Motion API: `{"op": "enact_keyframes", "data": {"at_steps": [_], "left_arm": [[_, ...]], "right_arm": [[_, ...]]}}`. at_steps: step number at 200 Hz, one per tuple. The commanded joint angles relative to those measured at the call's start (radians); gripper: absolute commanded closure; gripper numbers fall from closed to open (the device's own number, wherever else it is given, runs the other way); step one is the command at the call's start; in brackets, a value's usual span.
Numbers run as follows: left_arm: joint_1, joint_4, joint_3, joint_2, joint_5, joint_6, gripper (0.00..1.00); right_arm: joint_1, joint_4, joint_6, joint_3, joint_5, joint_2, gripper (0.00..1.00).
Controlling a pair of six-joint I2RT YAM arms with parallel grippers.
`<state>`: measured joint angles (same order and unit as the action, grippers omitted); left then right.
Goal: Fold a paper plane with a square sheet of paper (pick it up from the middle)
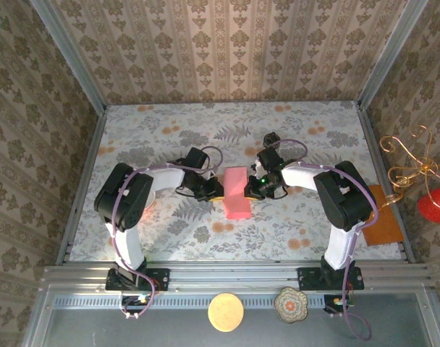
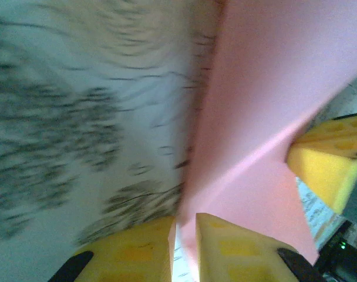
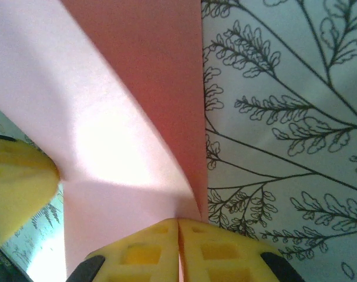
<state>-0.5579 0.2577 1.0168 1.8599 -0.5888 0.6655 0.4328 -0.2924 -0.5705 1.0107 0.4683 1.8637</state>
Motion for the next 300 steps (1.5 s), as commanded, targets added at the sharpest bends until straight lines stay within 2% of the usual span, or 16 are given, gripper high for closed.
{"op": "enact_keyframes", "data": {"at_steps": [1,19,39,66,99,145,194,202,222,252,256,277,300], "left_arm": [[0.056,0.092,-0.023,-0.068,0.065,-0.050,0.80],[0.050,0.091,-0.006,-0.120,0.059,-0.057,0.80],[0.000,0.050,0.029,-0.123,0.033,-0.036,0.80],[-0.075,-0.051,0.097,-0.022,-0.029,0.022,0.80],[-0.091,-0.070,0.168,0.085,-0.045,0.034,0.80],[-0.037,-0.099,0.106,0.121,-0.042,0.032,0.81],[0.096,-0.088,-0.006,0.056,-0.022,-0.013,0.81],[0.143,-0.078,-0.014,0.041,-0.022,-0.022,0.81],[0.161,-0.038,-0.005,-0.022,-0.022,-0.042,0.82],[0.109,-0.046,0.037,-0.096,-0.026,-0.021,0.82],[0.074,-0.053,0.045,-0.094,-0.028,-0.014,0.82],[-0.009,-0.095,0.094,-0.034,-0.047,0.023,0.82],[-0.058,-0.113,0.160,0.066,-0.048,0.043,0.82]], "right_arm": [[0.003,-0.153,0.018,-0.056,-0.181,0.110,0.88],[0.003,-0.153,0.019,-0.054,-0.180,0.109,0.88],[0.003,-0.154,0.021,-0.050,-0.178,0.110,0.88],[0.003,-0.154,0.023,-0.044,-0.173,0.116,0.88],[0.003,-0.160,0.030,-0.040,-0.174,0.117,0.88],[0.001,-0.178,0.035,-0.034,-0.192,0.128,0.88],[0.001,-0.189,0.035,-0.026,-0.209,0.140,0.87],[0.001,-0.189,0.034,-0.026,-0.211,0.138,0.87],[0.001,-0.192,0.037,-0.023,-0.211,0.135,0.87],[0.001,-0.192,0.038,-0.026,-0.210,0.129,0.87],[0.001,-0.192,0.038,-0.026,-0.210,0.128,0.87],[0.001,-0.191,0.040,-0.031,-0.211,0.131,0.87],[0.002,-0.185,0.039,-0.033,-0.208,0.133,0.88]]}}
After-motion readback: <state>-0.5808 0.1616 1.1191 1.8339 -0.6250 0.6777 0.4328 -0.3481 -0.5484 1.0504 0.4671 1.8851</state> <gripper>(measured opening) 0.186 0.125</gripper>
